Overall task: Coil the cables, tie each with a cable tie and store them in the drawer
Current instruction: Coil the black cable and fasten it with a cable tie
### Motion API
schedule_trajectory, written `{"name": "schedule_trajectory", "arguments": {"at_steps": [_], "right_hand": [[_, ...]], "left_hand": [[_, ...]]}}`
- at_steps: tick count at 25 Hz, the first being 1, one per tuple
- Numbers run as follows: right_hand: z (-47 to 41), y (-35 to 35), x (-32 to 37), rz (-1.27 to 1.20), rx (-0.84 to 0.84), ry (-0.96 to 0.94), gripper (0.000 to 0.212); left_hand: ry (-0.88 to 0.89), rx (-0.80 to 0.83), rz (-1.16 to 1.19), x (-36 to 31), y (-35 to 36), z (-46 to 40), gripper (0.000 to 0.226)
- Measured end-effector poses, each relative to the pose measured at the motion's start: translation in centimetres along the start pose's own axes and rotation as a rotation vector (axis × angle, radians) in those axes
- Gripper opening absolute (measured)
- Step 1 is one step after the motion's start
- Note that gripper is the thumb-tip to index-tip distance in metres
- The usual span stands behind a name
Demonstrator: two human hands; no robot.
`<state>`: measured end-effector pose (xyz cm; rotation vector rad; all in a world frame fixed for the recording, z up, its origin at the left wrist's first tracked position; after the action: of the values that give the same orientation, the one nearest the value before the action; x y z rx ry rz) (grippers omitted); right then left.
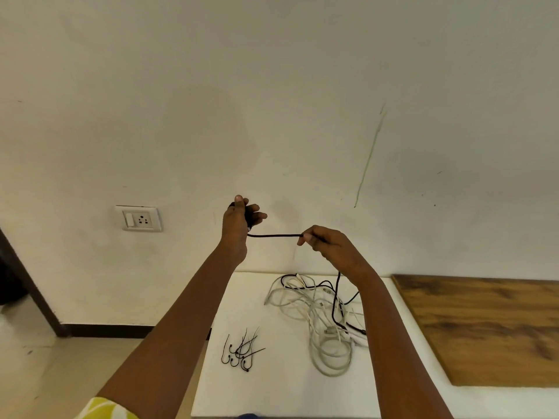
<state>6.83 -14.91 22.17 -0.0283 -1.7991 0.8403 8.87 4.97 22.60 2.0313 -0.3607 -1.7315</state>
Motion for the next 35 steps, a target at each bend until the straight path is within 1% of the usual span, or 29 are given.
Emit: {"name": "schedule_trajectory", "arguments": {"at_steps": [2, 4, 6, 8, 10, 11, 13, 15, 17, 19, 21, 24, 27, 30, 31, 33, 35], "right_hand": [[-0.3, -0.1, 0.3, 0.004, -0.066, -0.030, 0.025], [-0.8, 0.1, 0.5, 0.033, -0.122, -0.068, 0.023], [-1.4, 0.3, 0.6, 0.036, -0.180, -0.101, 0.020], [-1.9, 0.2, 0.5, 0.054, -0.247, -0.103, 0.020], [-2.2, 0.0, 0.3, 0.078, -0.302, -0.091, 0.022], [-2.3, -0.1, 0.1, 0.090, -0.321, -0.072, 0.022], [-2.6, -0.1, -0.2, 0.079, -0.340, -0.019, 0.021], [-3.0, 0.0, -0.3, 0.001, -0.316, 0.020, 0.022], [-3.3, 0.2, -0.3, -0.104, -0.266, 0.040, 0.022], [-3.4, 0.5, -0.3, -0.193, -0.222, 0.053, 0.022], [-3.3, 0.8, -0.5, -0.195, -0.180, 0.090, 0.026], [-2.8, 1.2, -1.0, -0.160, -0.149, 0.142, 0.032], [-1.9, 1.0, -1.7, -0.119, -0.167, 0.136, 0.033], [-1.3, 0.6, -1.9, -0.047, -0.121, 0.101, 0.027], [-1.4, 0.5, -1.8, -0.001, -0.081, 0.095, 0.024], [-1.5, 0.3, -1.7, 0.080, -0.022, 0.096, 0.021], [-1.5, 0.0, -1.7, 0.166, -0.035, 0.089, 0.020]], "left_hand": [[-0.049, 0.095, -0.157, 1.2, 0.4, 0.6, 0.027], [-0.101, 0.256, -0.297, 2.6, 1.3, 1.5, 0.028], [-0.178, 0.409, -0.368, 3.9, 2.2, 2.6, 0.033], [-0.260, 0.450, -0.366, 4.7, 3.1, 3.6, 0.036], [-0.330, 0.410, -0.274, 5.3, 3.7, 4.1, 0.043], [-0.362, 0.403, -0.192, 5.6, 4.0, 4.3, 0.047], [-0.428, 0.453, 0.015, 5.6, 4.6, 4.7, 0.053], [-0.466, 0.530, 0.219, 5.0, 5.2, 5.0, 0.048], [-0.452, 0.595, 0.424, 3.9, 5.7, 5.0, 0.036], [-0.418, 0.615, 0.586, 2.4, 5.9, 4.5, 0.033], [-0.365, 0.595, 0.660, 1.1, 5.9, 3.7, 0.035], [-0.237, 0.496, 0.680, -0.8, 5.5, 2.0, 0.037], [-0.087, 0.352, 0.686, -2.8, 3.9, 0.2, 0.037], [-0.025, 0.173, 0.670, -3.5, 2.2, -1.1, 0.037], [-0.001, 0.124, 0.591, -3.3, 1.9, -1.2, 0.036], [0.066, 0.033, 0.293, -2.5, 1.5, -1.1, 0.032], [0.124, -0.006, 0.009, -1.6, 1.3, -1.0, 0.029]]}}
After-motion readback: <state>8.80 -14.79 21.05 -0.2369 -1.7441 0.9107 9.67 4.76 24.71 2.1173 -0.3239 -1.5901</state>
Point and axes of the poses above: each hand's wrist, its own z-axis away from the middle knuckle, its own y-axis out of the palm, x = y × z, the point moved 2 cm from there along -z, towards the middle knuckle, and after that the axes turned 10 degrees about x, right-handed, at the moved point
